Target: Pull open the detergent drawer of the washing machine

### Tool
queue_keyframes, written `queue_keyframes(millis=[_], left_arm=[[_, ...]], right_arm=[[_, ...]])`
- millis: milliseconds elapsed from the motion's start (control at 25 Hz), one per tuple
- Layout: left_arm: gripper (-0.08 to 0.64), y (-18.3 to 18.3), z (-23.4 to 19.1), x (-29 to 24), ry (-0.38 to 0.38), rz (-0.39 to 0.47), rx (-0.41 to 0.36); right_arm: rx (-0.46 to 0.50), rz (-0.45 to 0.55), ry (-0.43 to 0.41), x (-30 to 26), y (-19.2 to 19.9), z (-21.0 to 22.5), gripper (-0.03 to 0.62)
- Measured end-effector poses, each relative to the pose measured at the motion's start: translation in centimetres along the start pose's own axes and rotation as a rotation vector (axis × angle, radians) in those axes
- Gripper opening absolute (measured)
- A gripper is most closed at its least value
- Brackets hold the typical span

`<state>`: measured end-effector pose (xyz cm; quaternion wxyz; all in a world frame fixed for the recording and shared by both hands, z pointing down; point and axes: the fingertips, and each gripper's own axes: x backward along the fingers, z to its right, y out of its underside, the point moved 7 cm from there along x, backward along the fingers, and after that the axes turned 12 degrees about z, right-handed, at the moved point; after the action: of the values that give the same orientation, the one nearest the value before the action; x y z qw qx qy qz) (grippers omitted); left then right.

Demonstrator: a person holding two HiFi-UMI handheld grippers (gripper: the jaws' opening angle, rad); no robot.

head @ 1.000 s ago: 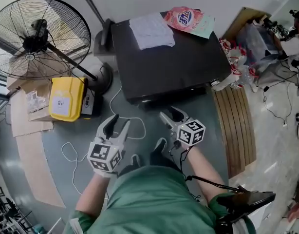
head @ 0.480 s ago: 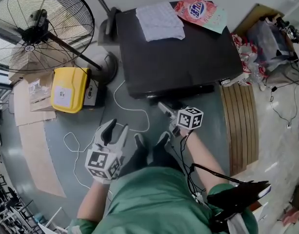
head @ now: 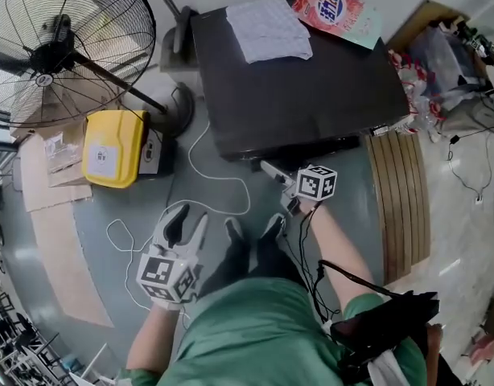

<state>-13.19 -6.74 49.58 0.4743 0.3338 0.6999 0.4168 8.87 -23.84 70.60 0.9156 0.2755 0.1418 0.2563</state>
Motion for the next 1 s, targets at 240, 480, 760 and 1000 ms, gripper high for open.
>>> queue_keyframes(millis=[240,480,760,1000], left_arm=[[0.184,1.3,-0.5,0.6,0.003,-0.029,0.011],[0.183,2.4,-0.6,1.2,0.004,-0.054,0.014],[0.179,2.7,0.0,1.6,0.027,-0.065,0.004],[0.175,3.2,1.1,2.2,0.052,-0.076,-0.012]], right_arm=[[-0.008,0.026,-0.056,-0.5,0.0,0.7,0.342],[-0.131,0.103,-0.108,-0.8,-0.2,1.1,0.341],[-0.188,0.173,-0.115,-0.8,0.0,1.3,0.341],[-0.205,0.210,-0.124,-0.2,0.3,1.2,0.337]])
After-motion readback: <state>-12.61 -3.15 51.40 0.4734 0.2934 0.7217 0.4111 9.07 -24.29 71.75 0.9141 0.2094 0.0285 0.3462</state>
